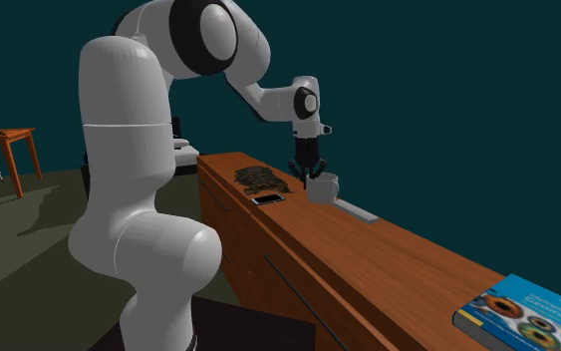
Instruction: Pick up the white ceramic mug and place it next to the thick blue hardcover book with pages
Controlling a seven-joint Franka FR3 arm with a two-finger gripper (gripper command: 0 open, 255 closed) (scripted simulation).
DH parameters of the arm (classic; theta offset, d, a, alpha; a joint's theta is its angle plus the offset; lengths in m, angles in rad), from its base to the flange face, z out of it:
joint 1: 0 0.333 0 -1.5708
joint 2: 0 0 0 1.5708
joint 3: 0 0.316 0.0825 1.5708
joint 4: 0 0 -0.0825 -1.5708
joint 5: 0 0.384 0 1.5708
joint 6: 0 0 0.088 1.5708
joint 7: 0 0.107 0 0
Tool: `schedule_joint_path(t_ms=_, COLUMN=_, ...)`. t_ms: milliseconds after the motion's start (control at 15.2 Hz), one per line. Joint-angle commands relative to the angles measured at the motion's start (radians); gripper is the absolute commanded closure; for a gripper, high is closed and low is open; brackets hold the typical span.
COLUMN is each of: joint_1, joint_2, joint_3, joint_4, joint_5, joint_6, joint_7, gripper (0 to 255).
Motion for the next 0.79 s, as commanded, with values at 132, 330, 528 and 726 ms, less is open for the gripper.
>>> schedule_joint_path(t_ms=132, joint_1=0.001, joint_2=-0.011, joint_3=0.001, joint_4=0.043, joint_5=-0.001, joint_6=-0.054, joint_7=0.0, gripper=255)
schedule_joint_path(t_ms=330, joint_1=0.002, joint_2=-0.02, joint_3=0.001, joint_4=0.073, joint_5=-0.003, joint_6=-0.093, joint_7=-0.001, gripper=255)
schedule_joint_path(t_ms=528, joint_1=-0.008, joint_2=-0.039, joint_3=-0.009, joint_4=0.071, joint_5=-0.007, joint_6=-0.109, joint_7=-0.02, gripper=255)
schedule_joint_path(t_ms=726, joint_1=-0.04, joint_2=-0.082, joint_3=-0.041, joint_4=0.022, joint_5=-0.02, joint_6=-0.097, joint_7=-0.078, gripper=255)
